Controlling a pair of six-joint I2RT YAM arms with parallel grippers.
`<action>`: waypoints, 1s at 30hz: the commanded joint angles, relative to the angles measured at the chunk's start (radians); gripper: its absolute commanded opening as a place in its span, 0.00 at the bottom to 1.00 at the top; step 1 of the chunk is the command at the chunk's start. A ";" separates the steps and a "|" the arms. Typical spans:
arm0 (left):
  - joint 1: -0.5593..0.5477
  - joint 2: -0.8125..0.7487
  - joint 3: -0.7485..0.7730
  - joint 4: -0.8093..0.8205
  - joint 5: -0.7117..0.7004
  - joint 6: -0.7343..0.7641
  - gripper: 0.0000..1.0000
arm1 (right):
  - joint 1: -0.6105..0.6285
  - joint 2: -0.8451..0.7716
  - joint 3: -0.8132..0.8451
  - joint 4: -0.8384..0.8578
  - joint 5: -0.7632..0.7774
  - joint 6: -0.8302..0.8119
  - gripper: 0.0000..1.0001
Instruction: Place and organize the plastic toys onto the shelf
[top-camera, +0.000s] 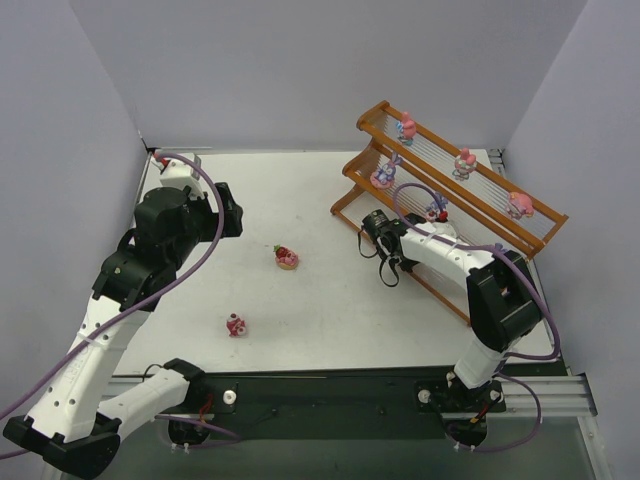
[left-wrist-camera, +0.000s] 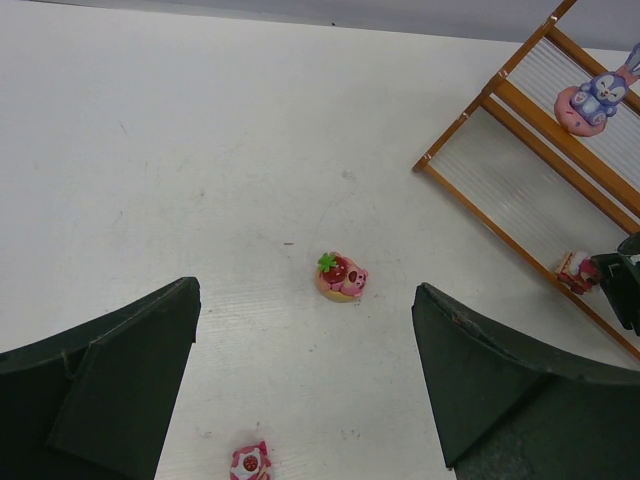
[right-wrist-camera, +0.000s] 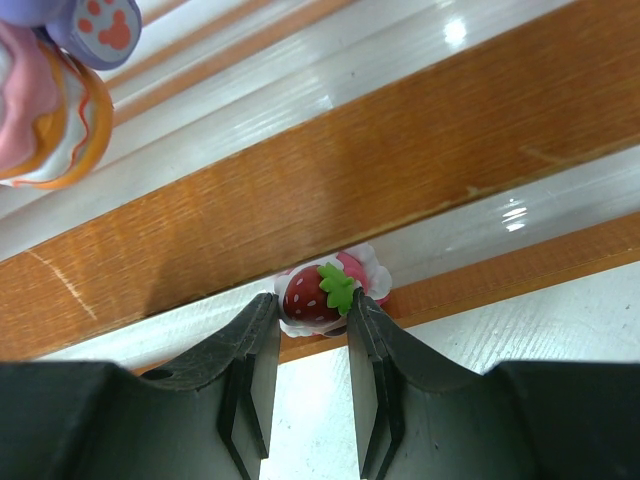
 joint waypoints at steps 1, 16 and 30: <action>-0.006 -0.008 0.016 0.043 -0.015 0.016 0.97 | 0.000 -0.007 -0.003 -0.033 0.038 0.027 0.00; -0.006 -0.010 0.021 0.037 -0.015 0.015 0.97 | 0.005 0.008 -0.017 0.000 0.118 0.050 0.01; -0.006 -0.008 0.022 0.037 -0.020 0.018 0.97 | 0.006 0.037 -0.026 0.009 0.113 0.075 0.11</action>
